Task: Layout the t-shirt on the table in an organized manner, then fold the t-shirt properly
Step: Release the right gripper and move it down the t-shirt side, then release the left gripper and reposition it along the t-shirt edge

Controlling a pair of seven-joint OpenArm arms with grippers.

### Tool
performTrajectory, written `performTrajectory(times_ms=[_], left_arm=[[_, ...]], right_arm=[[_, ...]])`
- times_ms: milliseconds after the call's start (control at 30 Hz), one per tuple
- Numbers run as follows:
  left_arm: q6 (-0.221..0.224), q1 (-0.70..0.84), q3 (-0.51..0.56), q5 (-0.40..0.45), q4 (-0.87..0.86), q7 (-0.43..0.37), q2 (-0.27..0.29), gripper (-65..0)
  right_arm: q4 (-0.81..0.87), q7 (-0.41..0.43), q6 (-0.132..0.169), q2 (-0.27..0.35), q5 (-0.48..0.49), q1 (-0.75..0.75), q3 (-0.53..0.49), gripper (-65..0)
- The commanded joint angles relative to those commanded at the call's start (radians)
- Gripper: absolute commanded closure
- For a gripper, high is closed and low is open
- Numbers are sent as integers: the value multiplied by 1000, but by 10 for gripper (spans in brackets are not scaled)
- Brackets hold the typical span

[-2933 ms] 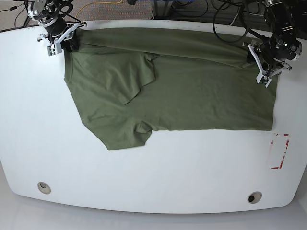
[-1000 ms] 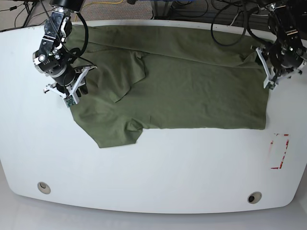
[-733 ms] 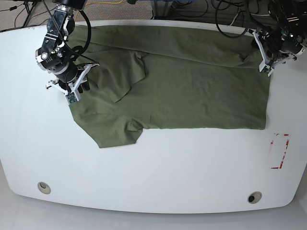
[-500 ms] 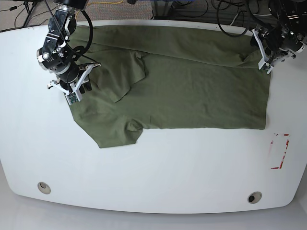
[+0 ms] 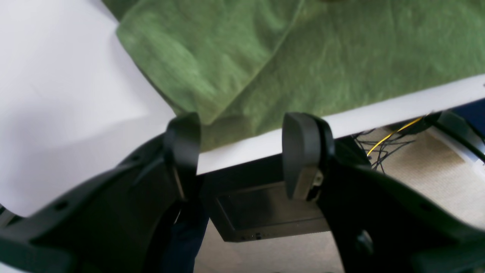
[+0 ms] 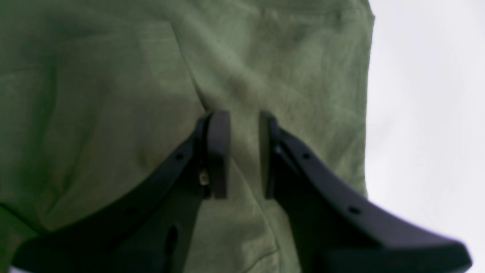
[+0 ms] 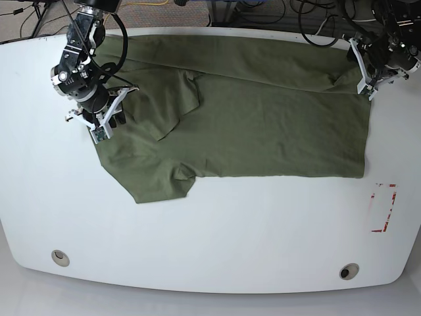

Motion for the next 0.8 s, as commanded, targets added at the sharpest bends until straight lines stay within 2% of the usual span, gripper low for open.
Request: performTrajectory(times_ms=[100,367,567,667,800], left_arm=[[0,-28,0,0,-2,0,-18,-313],[0,-110,-2,0,-49,0,-21,-314],[0,-157,2,-8,-78,14,-60,-313],[0,-155,3,-34,-66,49,-61,-313],[0,-114,3,-95,-49,50,-63,-313]], right_arm=[[0,0,0,0,0,0,0,-124],[2,2,0,0,3,-15,2,-124],[2,3,0,-2,3,-21,2,-124],[2,3,0,-2,3,-21,2,-124],[2,3,0,-2,2,-21,3,-124]])
